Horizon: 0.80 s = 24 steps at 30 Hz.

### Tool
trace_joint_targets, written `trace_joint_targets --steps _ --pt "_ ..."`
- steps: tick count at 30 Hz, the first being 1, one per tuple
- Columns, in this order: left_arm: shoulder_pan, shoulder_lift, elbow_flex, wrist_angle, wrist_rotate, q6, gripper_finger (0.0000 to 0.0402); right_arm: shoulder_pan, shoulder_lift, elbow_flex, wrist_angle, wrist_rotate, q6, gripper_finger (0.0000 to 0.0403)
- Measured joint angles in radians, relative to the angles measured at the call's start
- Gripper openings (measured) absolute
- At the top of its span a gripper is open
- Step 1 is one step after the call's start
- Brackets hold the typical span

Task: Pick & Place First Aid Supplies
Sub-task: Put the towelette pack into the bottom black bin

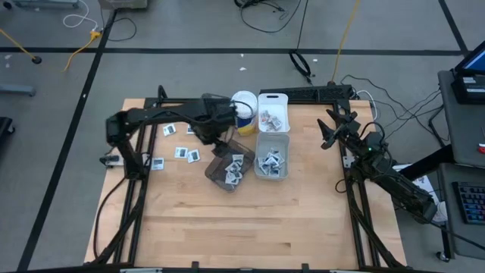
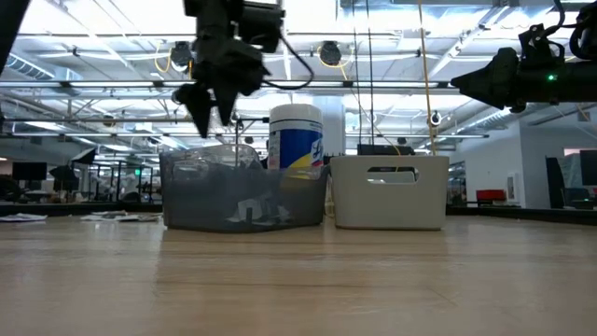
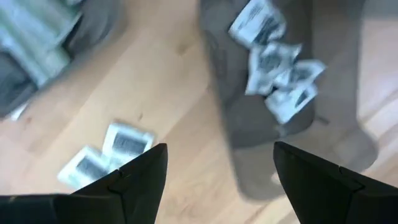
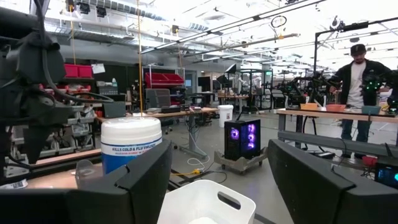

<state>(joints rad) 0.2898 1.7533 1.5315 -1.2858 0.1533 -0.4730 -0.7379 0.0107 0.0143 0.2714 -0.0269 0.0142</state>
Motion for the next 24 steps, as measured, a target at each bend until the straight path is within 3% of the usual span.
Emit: trace_joint_targets --steps 15,24 --pt "0.116 -0.285 -0.329 0.004 -0.072 0.026 0.0298 0.000 0.000 0.000 0.000 0.000 0.000 0.0263" --pt "0.125 -0.298 -0.471 0.094 -0.075 0.050 0.0299 0.000 0.000 0.000 0.000 0.000 0.000 0.0263"
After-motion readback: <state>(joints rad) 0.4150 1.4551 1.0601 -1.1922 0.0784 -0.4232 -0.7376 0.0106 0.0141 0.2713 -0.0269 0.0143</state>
